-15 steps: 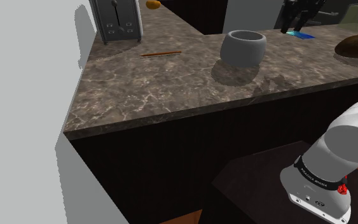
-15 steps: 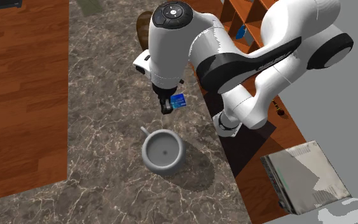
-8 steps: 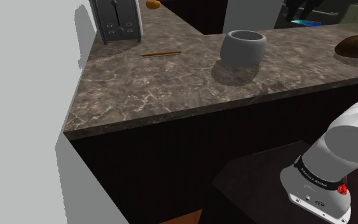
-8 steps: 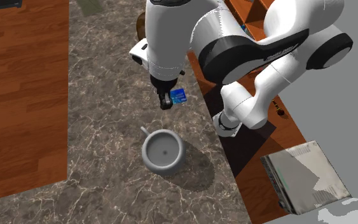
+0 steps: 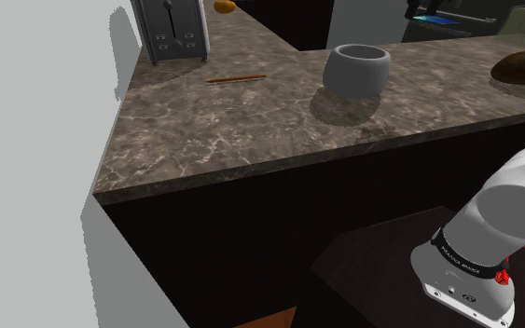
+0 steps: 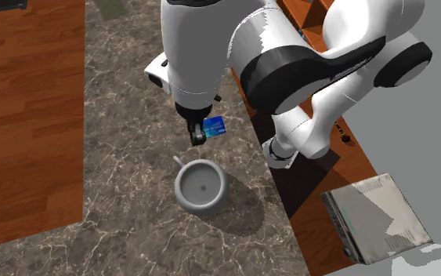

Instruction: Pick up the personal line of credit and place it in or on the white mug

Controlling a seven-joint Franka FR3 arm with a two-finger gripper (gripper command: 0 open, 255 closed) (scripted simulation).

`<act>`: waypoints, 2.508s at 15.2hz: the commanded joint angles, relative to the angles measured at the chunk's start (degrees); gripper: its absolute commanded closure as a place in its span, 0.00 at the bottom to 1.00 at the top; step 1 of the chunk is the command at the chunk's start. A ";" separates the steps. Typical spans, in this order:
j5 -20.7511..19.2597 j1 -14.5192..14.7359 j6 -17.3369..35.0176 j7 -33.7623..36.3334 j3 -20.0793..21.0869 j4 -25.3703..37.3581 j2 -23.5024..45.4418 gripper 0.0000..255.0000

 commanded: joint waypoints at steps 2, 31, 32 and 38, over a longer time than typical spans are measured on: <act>1.29 1.03 0.35 2.68 1.98 3.83 4.49 1.00; 2.80 2.97 12.66 9.27 5.85 -1.88 11.67 1.00; 2.80 2.96 12.66 9.27 5.85 -1.88 11.67 1.00; 2.80 2.96 12.66 9.27 5.85 -1.88 11.67 0.00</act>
